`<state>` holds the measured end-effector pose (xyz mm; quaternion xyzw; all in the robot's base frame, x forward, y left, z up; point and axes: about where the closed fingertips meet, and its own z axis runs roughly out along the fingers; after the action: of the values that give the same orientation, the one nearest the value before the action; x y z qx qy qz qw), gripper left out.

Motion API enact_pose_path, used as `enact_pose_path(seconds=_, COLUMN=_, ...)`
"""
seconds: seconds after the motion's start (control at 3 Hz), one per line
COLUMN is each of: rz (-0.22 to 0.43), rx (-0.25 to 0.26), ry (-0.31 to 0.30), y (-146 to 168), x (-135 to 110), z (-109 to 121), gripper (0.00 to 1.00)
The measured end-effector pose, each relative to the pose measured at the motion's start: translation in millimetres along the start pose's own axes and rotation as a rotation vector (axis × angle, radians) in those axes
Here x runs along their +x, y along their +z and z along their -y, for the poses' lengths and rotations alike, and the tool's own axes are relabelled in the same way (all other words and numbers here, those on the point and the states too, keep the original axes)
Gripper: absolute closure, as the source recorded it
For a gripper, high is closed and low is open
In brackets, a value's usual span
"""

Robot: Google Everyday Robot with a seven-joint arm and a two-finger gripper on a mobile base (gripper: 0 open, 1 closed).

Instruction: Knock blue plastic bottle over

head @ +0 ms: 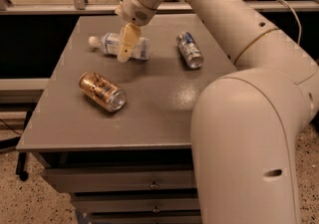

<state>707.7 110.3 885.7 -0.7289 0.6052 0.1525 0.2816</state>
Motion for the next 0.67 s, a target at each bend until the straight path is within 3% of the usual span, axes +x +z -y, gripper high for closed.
enact_pose_path(seconds=0.67, rz=0.35, rx=0.263, ry=0.112, y=-117.3, x=35.9, z=16.4, gripper=0.0)
